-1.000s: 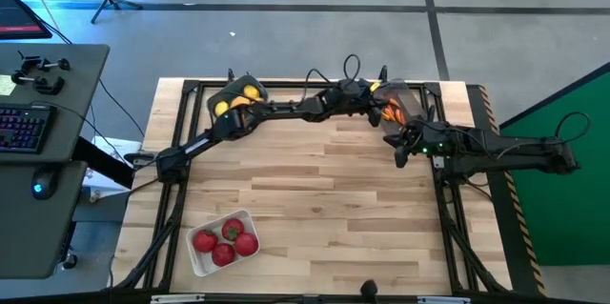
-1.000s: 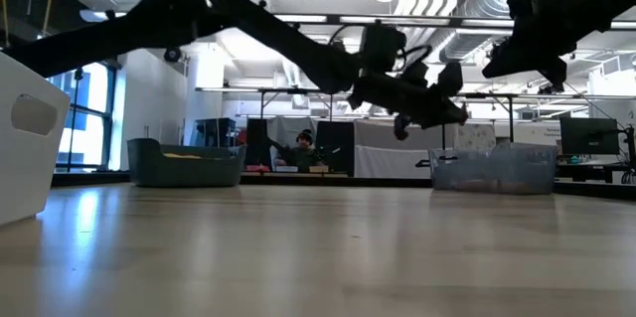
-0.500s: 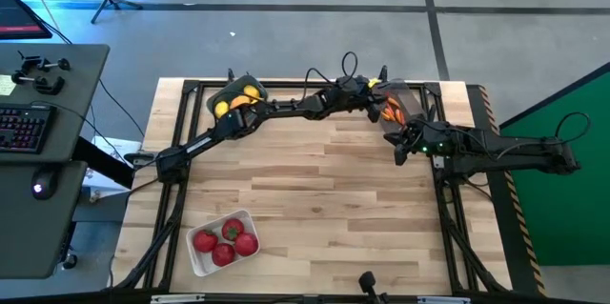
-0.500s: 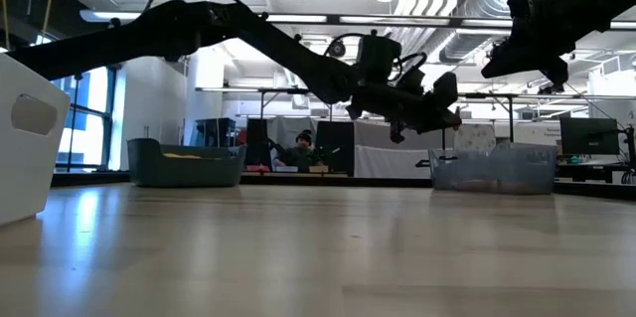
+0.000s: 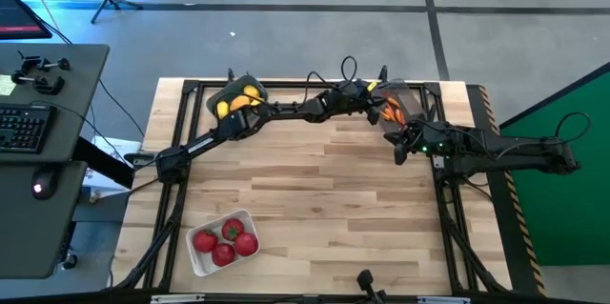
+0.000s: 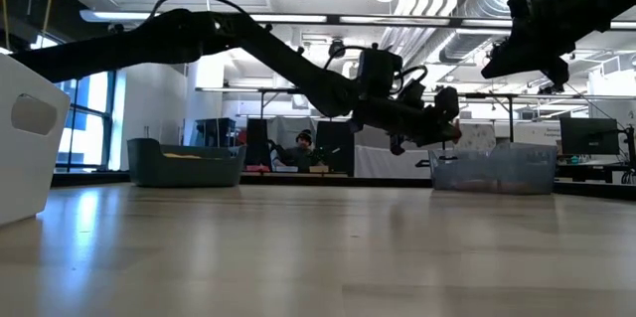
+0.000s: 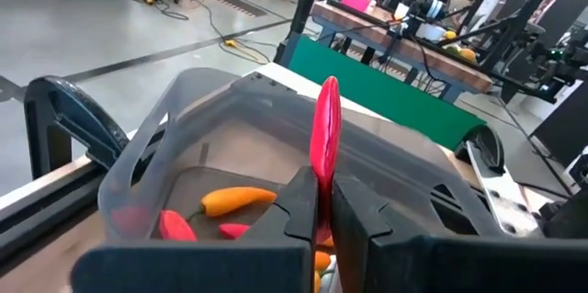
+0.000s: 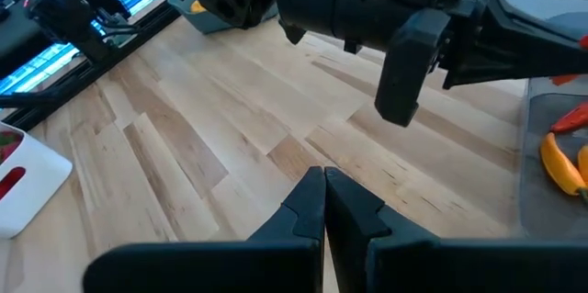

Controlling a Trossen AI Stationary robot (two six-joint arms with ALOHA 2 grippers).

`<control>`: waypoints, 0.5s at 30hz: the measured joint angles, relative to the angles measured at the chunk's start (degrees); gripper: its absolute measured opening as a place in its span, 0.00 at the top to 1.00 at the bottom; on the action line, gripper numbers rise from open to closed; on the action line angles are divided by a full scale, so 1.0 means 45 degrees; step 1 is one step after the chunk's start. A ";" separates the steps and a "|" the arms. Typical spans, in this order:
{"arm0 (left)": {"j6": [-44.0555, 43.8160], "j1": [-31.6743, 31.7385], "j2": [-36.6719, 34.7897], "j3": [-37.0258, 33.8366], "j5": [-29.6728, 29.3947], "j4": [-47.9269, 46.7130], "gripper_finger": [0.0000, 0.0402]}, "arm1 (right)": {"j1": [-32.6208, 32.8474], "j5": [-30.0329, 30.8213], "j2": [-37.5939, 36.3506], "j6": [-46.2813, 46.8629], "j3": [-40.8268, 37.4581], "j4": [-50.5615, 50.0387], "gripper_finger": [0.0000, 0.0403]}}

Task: Sort produce into baskets
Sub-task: Put the orange chili pepper into the black bin, then return to Home Position

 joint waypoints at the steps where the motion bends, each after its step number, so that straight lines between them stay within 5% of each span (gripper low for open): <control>1: -0.0003 0.0008 0.0009 -0.0003 0.0003 0.0003 0.99 | 0.0000 0.0069 0.0000 0.0005 0.0000 0.0002 1.00; 15: 0.0091 0.0008 0.0009 -0.0003 0.0523 0.0079 0.76 | 0.0000 0.0306 0.0000 0.0250 0.0000 0.0069 1.00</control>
